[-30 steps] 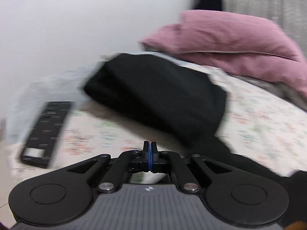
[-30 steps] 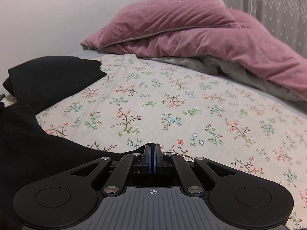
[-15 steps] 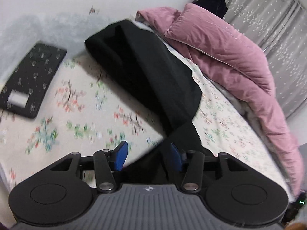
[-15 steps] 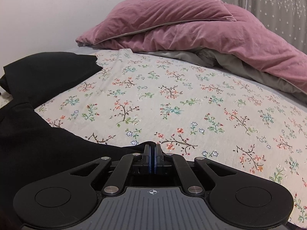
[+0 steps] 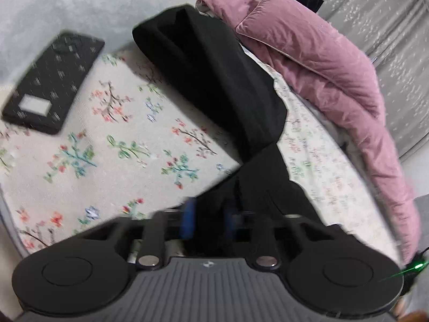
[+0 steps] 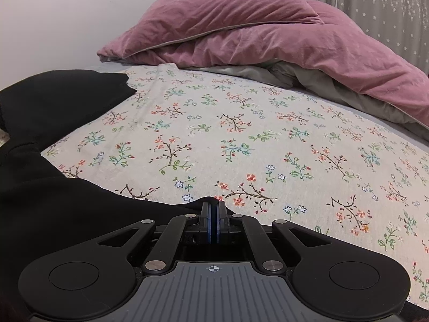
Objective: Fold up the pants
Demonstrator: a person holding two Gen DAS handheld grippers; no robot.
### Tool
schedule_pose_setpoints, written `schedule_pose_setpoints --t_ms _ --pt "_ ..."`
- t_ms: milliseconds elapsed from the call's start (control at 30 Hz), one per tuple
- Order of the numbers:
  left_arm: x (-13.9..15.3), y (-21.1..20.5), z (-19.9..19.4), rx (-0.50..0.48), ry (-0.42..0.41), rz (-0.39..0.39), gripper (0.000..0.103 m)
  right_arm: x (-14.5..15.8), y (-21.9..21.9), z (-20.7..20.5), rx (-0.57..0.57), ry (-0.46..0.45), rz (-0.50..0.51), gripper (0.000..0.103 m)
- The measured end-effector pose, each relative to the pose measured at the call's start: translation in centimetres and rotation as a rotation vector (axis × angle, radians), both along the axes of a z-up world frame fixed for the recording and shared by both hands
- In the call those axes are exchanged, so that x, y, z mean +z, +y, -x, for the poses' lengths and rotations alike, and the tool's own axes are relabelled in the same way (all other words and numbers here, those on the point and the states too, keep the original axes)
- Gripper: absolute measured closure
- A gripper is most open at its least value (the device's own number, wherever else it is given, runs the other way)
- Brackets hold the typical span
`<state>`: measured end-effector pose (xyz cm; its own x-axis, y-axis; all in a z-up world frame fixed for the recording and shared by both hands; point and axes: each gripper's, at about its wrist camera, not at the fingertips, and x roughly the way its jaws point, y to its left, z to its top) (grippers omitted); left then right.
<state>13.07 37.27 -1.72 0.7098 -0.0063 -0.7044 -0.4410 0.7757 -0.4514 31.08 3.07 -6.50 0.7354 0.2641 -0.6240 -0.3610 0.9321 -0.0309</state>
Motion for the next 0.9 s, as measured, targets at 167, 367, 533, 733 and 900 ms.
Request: schedule_pose_setpoints --t_ms 167,367,533,733,900 --pt "2.3 -2.2 2.2 0.062 -0.062 -0.174 0.068 0.8 -0.2 0.5 -0.035 -0.049 -0.017 0.101" --pt "-0.4 -2.8 0.0 0.006 0.145 -0.285 0.061 -0.2 0.5 0.5 -0.035 -0.047 0.062 0.102" --pt "2.1 -3.3 0.5 0.069 0.042 -0.426 0.04 0.0 1.1 0.9 -0.021 -0.054 0.108 0.101" --pt "3.0 -3.2 -4.0 -0.07 -0.045 -0.364 0.029 0.3 0.0 1.1 -0.014 -0.039 0.076 0.101" --pt "-0.5 -3.2 -9.9 -0.197 0.046 -0.351 0.028 0.3 -0.3 1.1 -0.008 -0.03 0.078 0.101"
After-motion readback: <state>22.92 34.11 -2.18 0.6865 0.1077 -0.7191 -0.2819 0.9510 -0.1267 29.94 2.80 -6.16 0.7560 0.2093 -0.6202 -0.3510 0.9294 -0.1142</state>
